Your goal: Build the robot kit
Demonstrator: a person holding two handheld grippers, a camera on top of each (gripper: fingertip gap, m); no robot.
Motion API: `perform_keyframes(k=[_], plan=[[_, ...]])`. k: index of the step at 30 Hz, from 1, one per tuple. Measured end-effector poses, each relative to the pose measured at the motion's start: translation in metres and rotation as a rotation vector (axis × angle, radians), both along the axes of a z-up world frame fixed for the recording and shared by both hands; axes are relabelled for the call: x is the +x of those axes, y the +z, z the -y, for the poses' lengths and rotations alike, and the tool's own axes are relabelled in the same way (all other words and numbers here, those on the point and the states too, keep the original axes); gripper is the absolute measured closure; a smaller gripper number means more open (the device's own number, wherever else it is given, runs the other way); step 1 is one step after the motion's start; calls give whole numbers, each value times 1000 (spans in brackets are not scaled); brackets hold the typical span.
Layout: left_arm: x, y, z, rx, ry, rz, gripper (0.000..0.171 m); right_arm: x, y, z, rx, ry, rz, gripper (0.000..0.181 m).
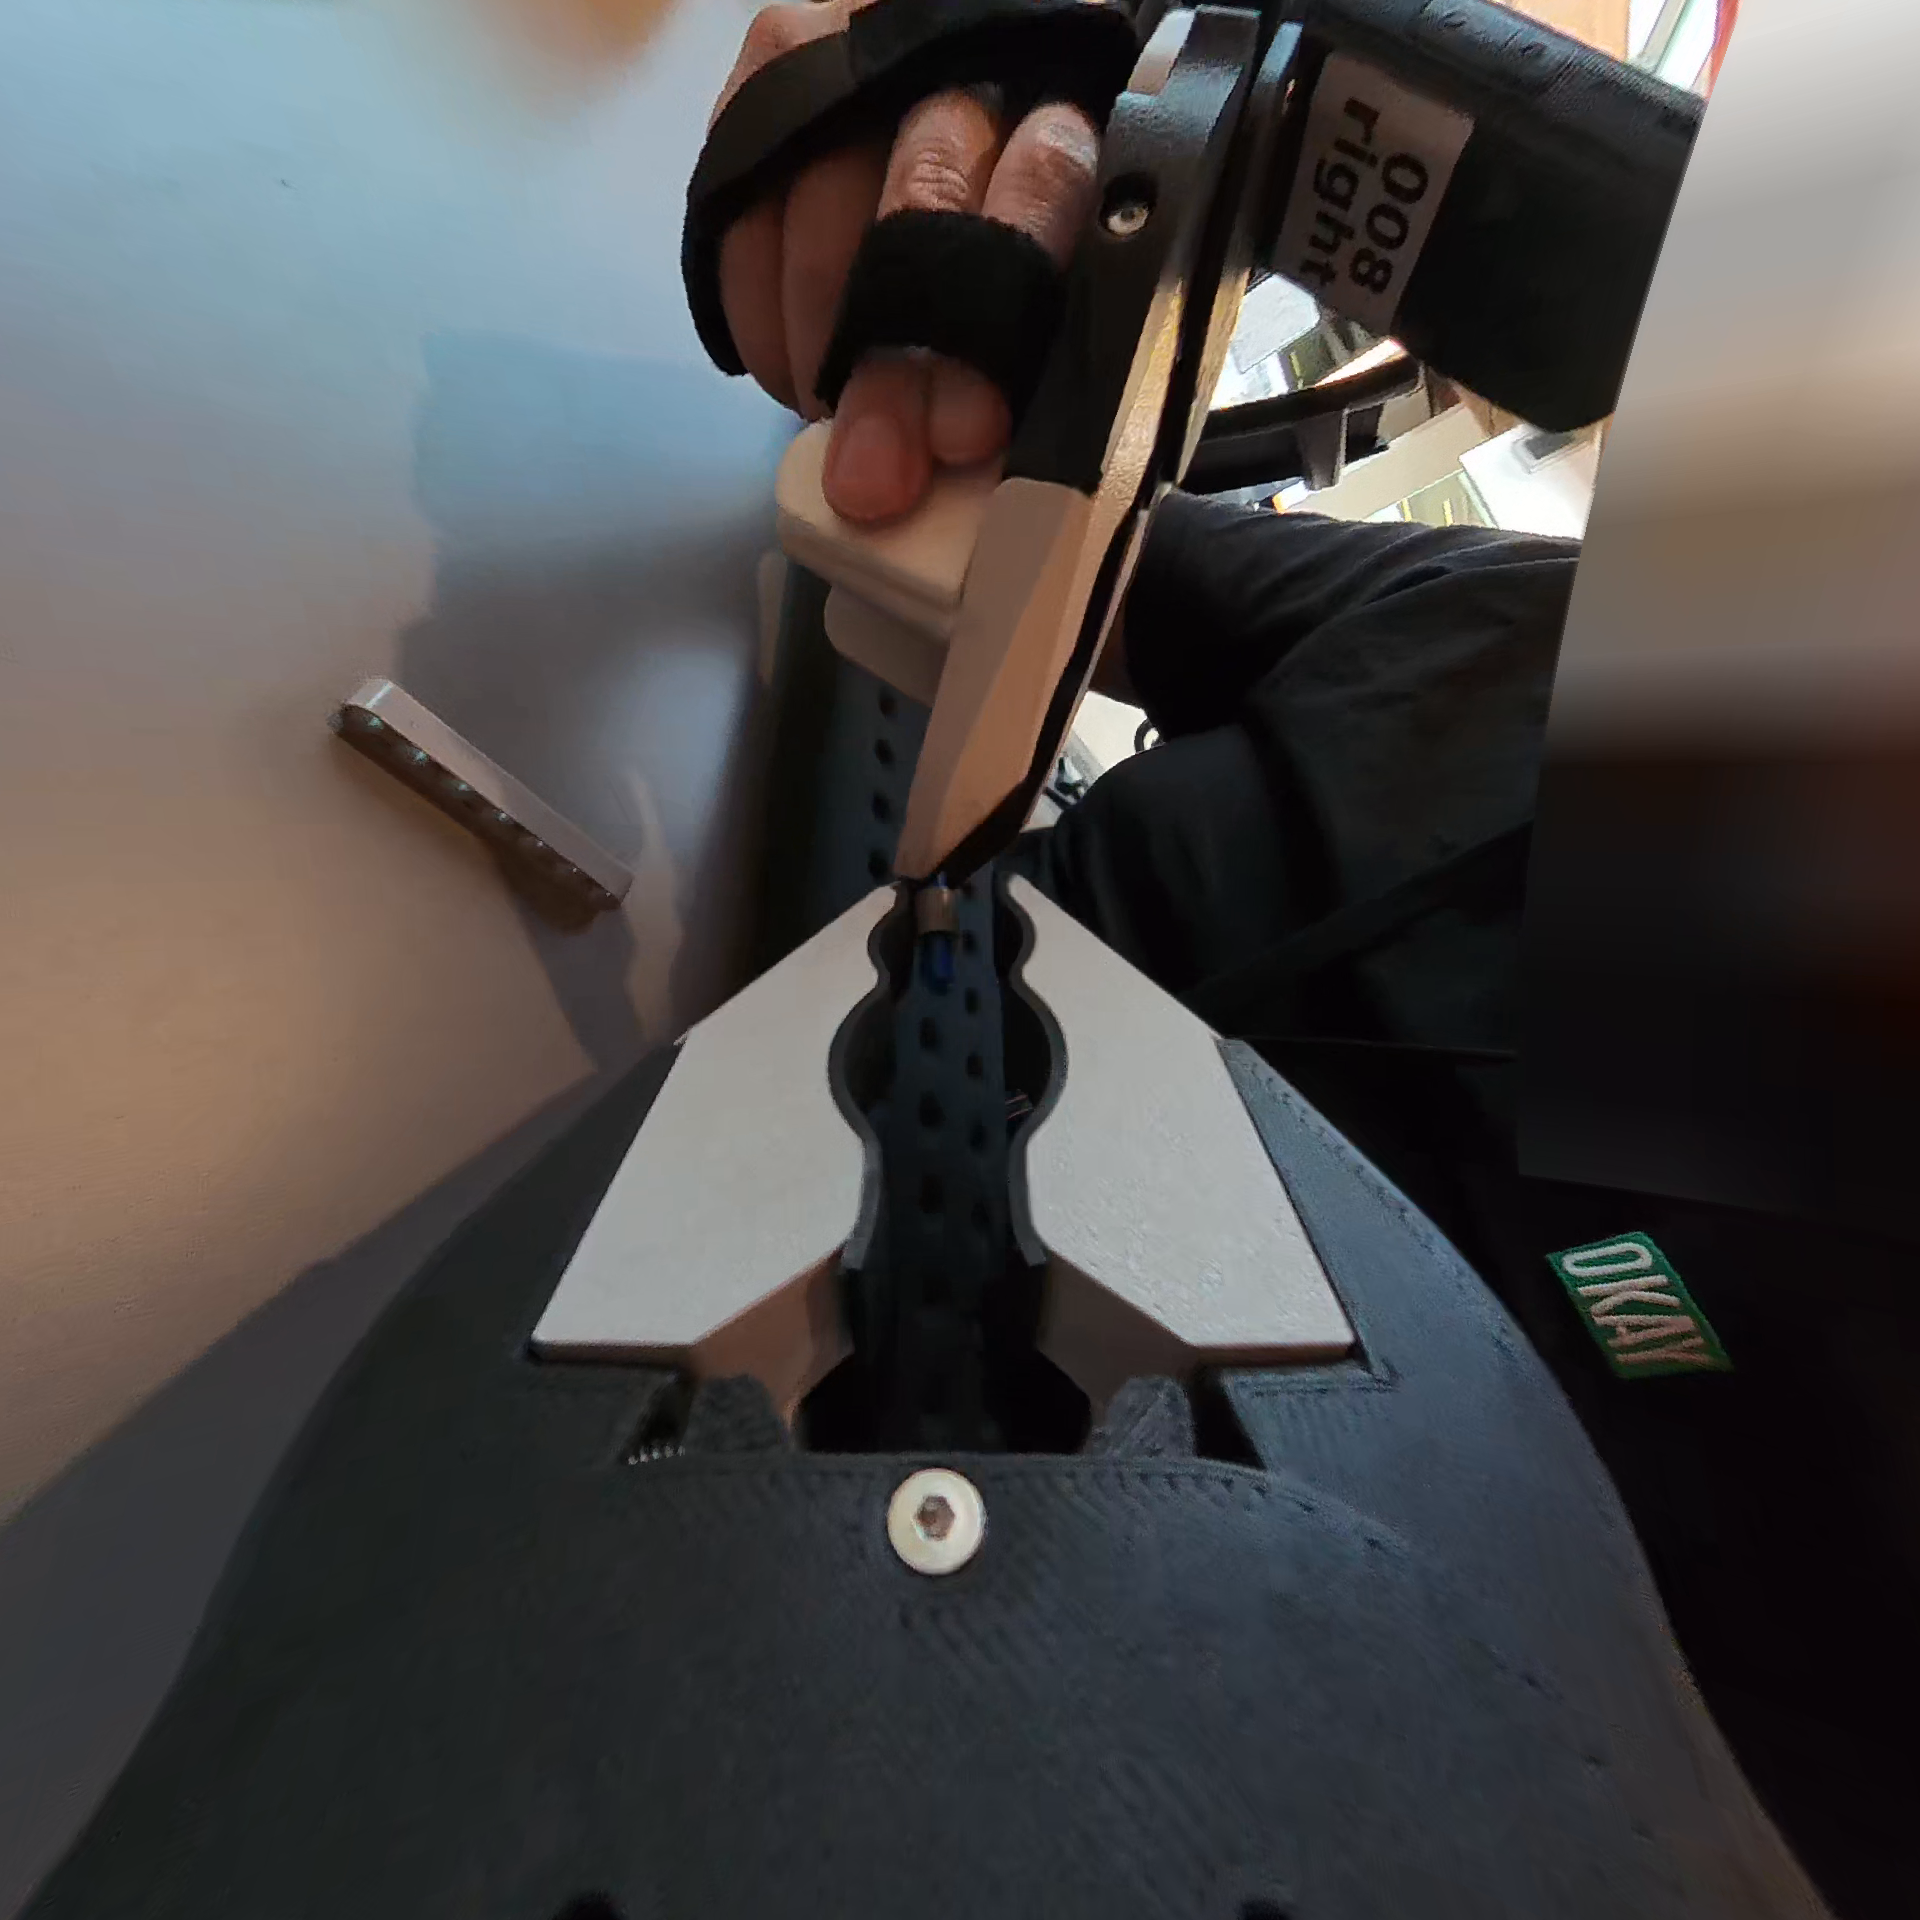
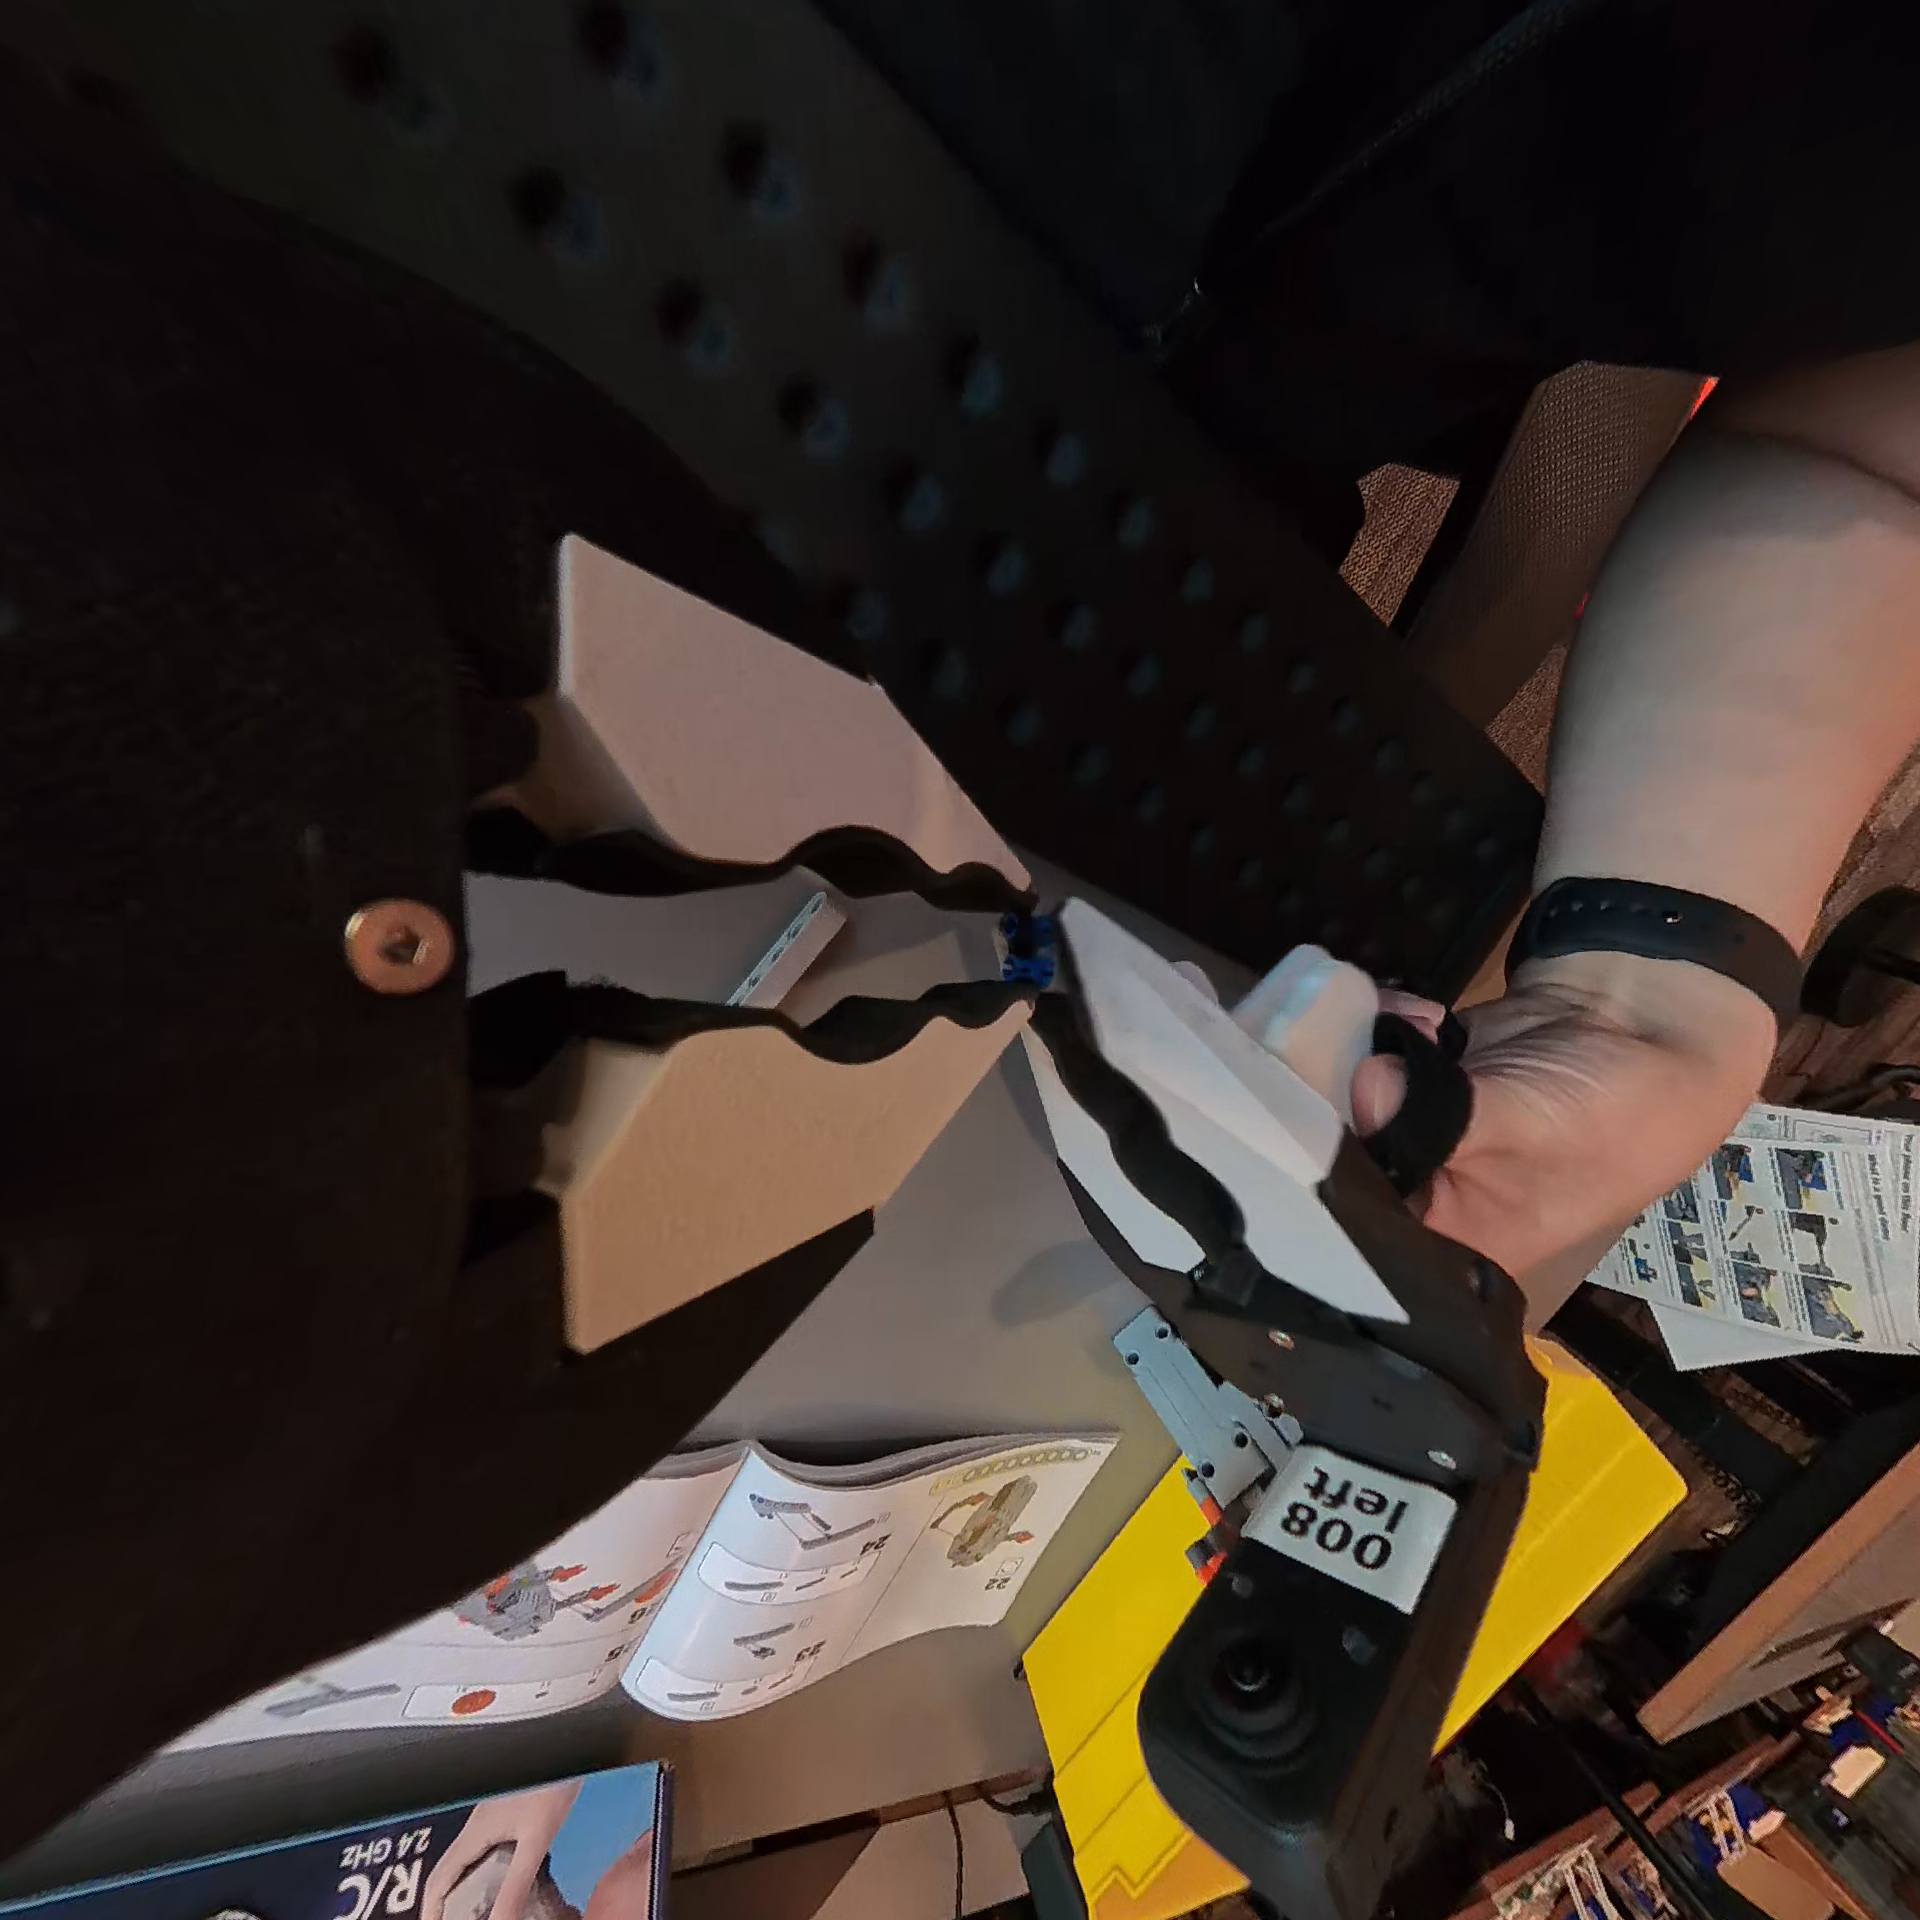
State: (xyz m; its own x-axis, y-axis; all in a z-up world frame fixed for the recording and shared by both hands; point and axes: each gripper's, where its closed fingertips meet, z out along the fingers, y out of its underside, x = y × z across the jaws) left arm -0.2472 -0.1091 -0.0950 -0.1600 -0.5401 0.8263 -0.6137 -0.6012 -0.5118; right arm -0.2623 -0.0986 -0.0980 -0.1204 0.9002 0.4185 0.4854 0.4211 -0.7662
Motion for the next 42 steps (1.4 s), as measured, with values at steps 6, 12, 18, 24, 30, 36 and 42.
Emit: perform_keyframes(k=[6,12,18,24,30,36,42], plan=[[1,16,-18,6,122,93,152,5,16,-21,58,-117,-64,170],[-1,26,-38,28,300,160,159,9,26,-28,88,-156,-101,170],[1,25,-42,17,342,173,162,10,27,-34,87,-185,-113,171],[5,28,-46,8,374,193,166,11,28,-37,110,-199,-118,171],[5,23,-50,24,403,175,166,19,18,-49,-19,-312,-90,145],[1,13,-57,37,455,129,166,39,-37,-47,-349,-548,29,117],[1,4,-61,72,498,62,166,33,-64,-45,-438,-612,127,112]])
